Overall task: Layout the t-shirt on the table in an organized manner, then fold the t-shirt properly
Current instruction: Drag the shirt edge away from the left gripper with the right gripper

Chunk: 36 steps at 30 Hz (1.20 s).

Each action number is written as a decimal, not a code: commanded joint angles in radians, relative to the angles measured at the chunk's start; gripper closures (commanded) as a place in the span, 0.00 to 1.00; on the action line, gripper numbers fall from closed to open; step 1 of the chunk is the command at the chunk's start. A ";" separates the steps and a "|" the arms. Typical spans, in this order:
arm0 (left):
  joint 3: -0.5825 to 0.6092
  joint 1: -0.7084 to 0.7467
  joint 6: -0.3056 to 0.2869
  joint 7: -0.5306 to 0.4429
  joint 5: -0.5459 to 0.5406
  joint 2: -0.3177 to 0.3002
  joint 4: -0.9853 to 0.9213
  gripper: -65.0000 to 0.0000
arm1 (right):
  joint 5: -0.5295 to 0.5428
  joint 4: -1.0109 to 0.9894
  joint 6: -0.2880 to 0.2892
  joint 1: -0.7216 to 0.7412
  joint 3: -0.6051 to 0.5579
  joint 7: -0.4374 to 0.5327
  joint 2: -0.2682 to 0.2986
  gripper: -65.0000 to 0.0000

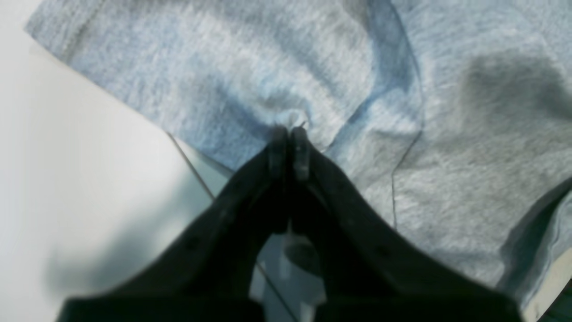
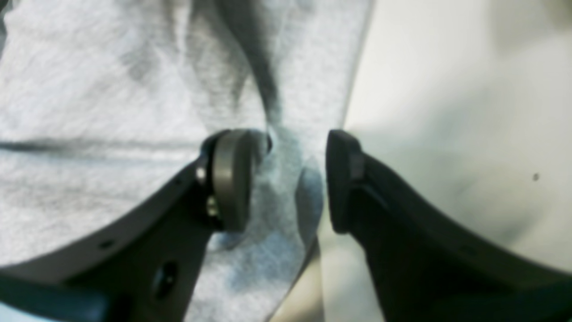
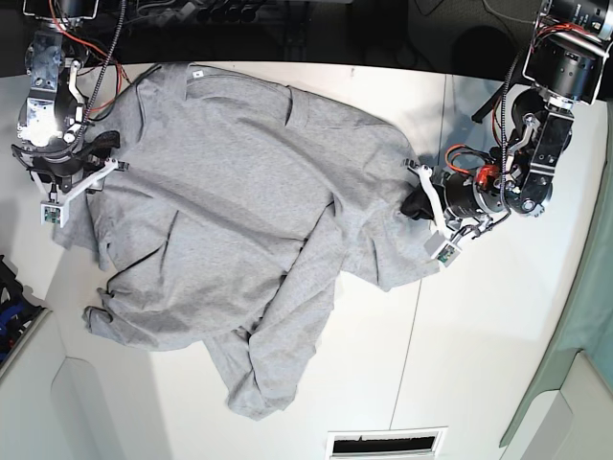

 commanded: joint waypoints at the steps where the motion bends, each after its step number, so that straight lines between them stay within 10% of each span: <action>1: 0.001 -0.002 0.020 0.045 0.042 -0.011 -0.015 1.00 | 0.000 0.015 -0.008 0.013 0.008 0.006 0.018 0.62; 22: 0.001 -0.005 0.046 0.045 0.061 -0.011 -0.058 1.00 | 0.027 0.015 -0.008 -0.109 0.043 0.012 0.017 0.62; 36: 0.001 -0.005 0.046 0.045 0.061 -0.011 -0.058 1.00 | 0.088 0.015 -0.002 -0.109 0.211 0.008 0.017 0.83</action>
